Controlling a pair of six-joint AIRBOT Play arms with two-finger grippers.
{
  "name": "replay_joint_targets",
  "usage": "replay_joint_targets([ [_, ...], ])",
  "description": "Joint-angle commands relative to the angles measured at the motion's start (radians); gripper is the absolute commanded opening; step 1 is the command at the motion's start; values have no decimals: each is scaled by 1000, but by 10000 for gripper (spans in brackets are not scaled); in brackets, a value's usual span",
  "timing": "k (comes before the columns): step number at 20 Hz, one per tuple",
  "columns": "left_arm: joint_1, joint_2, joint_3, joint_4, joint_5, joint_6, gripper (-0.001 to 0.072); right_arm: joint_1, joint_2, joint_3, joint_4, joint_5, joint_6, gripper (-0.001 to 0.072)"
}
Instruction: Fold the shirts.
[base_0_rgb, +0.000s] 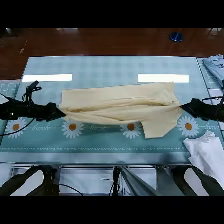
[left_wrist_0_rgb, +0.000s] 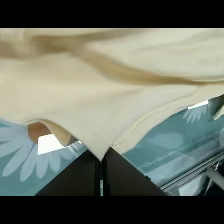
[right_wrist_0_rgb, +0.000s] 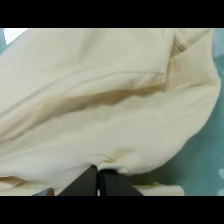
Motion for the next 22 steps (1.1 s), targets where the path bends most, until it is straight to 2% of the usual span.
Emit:
replay_joint_targets([
  [1, 0, -6, 14, -93, 89, 1, 28, 40, -36, 53, 49, -80, -5, 28],
  [4, 14, -17, 36, -94, 135, 0, 27, 72, -132, 127, 49, -151, -4, 28],
  [8, 23, -41, 105, -94, 198, -4, 28, 72, -277, 256, 81, -177, -4, 28],
  [14, 11, -248, 223, -98, 196, -16, 28, 158, -454, 407, 118, -227, -2, 28],
  [18, 0, -369, 318, -101, 193, -15, 28, 233, -516, 424, 119, -350, 7, 29],
  [22, 0, -438, 417, -101, 193, -15, 28, 231, -546, 424, 116, -398, 12, 29],
])
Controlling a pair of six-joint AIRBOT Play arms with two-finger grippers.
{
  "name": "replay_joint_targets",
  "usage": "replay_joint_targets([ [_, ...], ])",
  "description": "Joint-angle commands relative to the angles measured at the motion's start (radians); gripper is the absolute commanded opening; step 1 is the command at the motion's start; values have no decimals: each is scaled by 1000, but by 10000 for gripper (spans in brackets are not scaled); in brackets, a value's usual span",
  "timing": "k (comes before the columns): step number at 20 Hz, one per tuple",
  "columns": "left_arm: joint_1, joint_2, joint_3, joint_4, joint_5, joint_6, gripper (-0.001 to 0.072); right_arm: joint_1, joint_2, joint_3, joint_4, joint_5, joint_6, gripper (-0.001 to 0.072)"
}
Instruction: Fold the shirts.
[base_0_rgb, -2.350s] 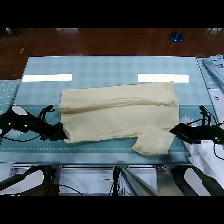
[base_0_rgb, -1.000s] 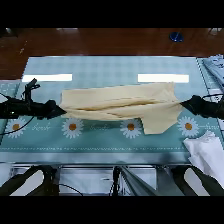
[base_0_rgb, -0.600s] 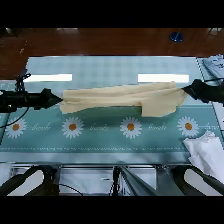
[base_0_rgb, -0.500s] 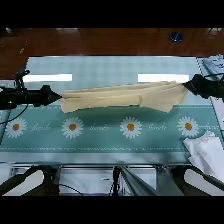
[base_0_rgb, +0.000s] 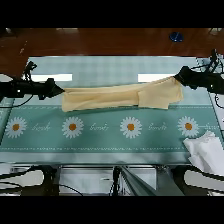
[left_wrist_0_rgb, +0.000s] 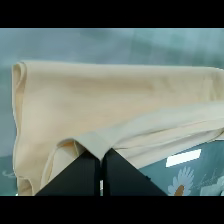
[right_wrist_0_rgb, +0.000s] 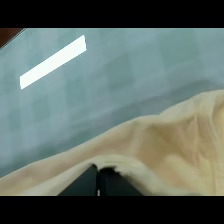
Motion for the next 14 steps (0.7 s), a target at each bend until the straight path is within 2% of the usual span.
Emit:
replay_joint_targets([
  [1, -2, -71, 87, 0, 0, -1, 28, 12, -31, 6, -2, -63, 5, 29],
  [4, -14, -129, 125, -1, -19, -10, 28, 40, -48, 6, -10, -72, 4, 29],
  [9, -20, -188, 126, 0, -13, -8, 28, 89, -71, 6, -44, -225, 42, 30],
  [12, -21, -207, 126, 0, -4, -8, 32, 89, -92, 6, -45, -228, 52, 31],
  [13, -22, -211, 126, 0, -3, -5, 61, 90, -106, 6, -44, -216, 52, 35],
  [14, -21, -211, 126, 0, 3, 6, 195, 89, -115, 6, -44, -206, 52, 137],
])
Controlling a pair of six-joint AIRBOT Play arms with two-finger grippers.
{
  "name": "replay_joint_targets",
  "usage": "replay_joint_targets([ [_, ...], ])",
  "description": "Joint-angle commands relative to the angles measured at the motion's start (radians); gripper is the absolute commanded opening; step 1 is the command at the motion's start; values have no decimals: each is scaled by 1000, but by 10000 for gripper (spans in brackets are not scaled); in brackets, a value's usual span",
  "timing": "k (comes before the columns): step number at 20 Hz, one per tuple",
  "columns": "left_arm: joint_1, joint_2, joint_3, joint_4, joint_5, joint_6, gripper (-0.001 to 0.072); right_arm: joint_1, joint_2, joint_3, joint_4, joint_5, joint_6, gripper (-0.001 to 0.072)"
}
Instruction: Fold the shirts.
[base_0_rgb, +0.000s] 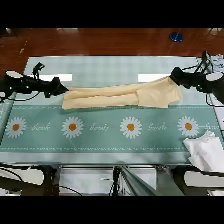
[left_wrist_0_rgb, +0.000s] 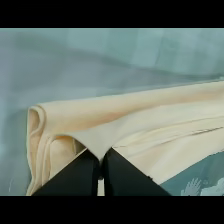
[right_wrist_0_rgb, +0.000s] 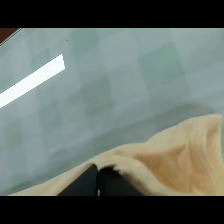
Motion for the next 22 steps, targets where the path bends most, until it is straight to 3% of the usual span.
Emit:
replay_joint_targets([
  [1, 8, -13, 9, 0, 11, 14, 400, 4, -26, 1, -5, -3, 6, 323],
  [2, 26, -12, 26, 0, 0, 14, 467, -5, -16, 3, -6, -2, 3, 448],
  [3, 56, -7, 54, 0, -24, 14, 477, -24, 2, 10, -11, 11, -2, 512],
  [5, 135, 14, 116, 0, -58, 14, 476, -85, 36, 58, -104, 87, -2, 542],
  [8, 228, 82, 162, 0, -76, 14, 473, -178, 44, 169, -383, 325, 85, 596],
  [10, 242, 121, 162, 0, -88, 14, 473, -214, 38, 193, -463, 436, 68, 601],
  [16, 156, 131, 160, 29, -166, 14, 461, -254, -99, 193, -364, 647, -60, 601],
  [22, 81, 131, 161, 110, -165, 14, 461, -254, -237, 193, -71, 628, -151, 601],
])
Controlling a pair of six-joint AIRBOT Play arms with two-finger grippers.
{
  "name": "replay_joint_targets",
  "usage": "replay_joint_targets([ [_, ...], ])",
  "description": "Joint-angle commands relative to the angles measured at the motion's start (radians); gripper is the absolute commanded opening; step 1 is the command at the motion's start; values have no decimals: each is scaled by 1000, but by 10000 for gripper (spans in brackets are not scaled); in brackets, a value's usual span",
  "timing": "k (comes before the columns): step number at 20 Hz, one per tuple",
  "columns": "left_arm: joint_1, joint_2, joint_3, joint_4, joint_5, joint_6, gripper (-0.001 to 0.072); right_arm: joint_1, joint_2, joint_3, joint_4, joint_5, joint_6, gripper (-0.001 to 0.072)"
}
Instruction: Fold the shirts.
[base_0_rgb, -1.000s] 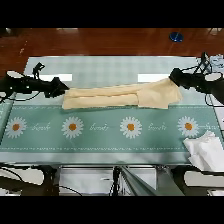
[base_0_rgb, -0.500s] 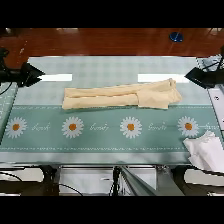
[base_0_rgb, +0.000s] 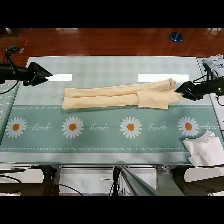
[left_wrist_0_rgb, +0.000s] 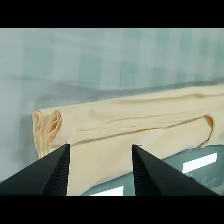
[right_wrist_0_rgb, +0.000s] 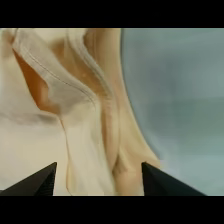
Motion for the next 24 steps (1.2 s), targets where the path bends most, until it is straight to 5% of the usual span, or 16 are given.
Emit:
replay_joint_targets([
  [1, -29, 1, 0, 75, -3, -1, 461, -2, -71, 1, 152, 4, -45, 601],
  [5, -29, 1, 0, 83, -4, -5, 461, 24, -129, 1, 206, -5, -44, 594],
  [7, -29, 1, 0, 83, -4, -13, 460, 66, -150, 1, 206, -35, -43, 527],
  [10, -29, 1, 0, 84, -4, -13, 460, 103, -128, 2, 249, -128, -45, 30],
  [12, -29, 2, 0, 83, -4, -14, 425, 91, -81, 20, 273, -99, -59, 31],
  [16, -50, 2, 1, -66, -47, -23, 61, 73, 79, 36, 267, 44, -55, 30],
  [24, -471, -2, 0, -163, 58, -70, 29, 74, 359, 35, 103, 202, 94, 30],
])
